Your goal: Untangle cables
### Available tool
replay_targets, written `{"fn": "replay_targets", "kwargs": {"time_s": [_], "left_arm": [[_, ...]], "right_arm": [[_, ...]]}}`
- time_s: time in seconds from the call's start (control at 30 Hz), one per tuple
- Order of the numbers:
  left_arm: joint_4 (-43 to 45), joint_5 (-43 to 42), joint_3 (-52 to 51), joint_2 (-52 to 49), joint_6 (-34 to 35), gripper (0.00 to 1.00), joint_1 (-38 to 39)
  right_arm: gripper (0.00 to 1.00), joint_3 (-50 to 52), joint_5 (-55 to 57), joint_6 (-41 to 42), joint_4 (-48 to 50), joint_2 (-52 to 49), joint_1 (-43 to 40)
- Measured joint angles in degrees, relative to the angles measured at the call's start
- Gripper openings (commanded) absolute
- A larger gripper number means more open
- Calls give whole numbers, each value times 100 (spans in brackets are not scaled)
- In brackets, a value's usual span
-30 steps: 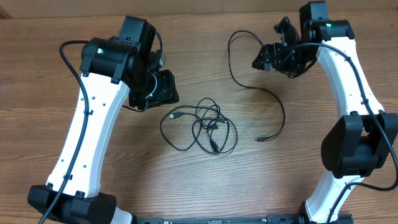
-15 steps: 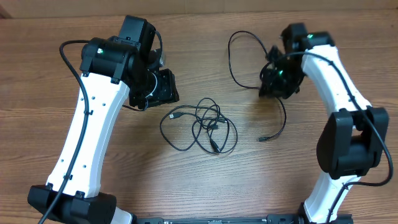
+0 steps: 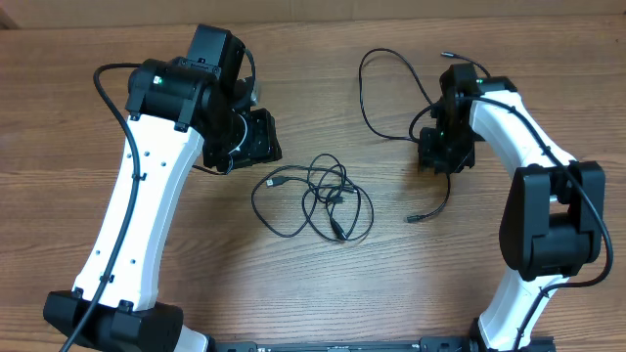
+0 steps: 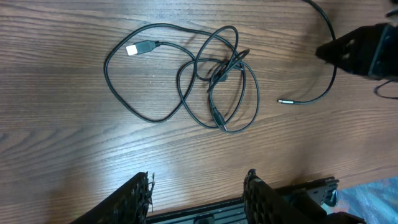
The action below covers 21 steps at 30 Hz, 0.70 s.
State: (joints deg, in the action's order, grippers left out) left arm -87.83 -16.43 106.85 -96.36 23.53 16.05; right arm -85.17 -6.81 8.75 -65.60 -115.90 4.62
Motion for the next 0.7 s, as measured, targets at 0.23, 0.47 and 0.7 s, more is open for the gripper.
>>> {"fn": "replay_targets", "kwargs": {"time_s": [0.23, 0.47, 0.7], "left_arm": [[31, 0, 0, 0, 0, 52, 0], [2, 0, 0, 0, 0, 52, 0], [2, 0, 0, 0, 0, 52, 0]], "right_arm": [[63, 608, 24, 87, 481, -2, 0], [58, 612, 323, 562, 1058, -2, -142], [59, 603, 476, 813, 1856, -2, -931]]}}
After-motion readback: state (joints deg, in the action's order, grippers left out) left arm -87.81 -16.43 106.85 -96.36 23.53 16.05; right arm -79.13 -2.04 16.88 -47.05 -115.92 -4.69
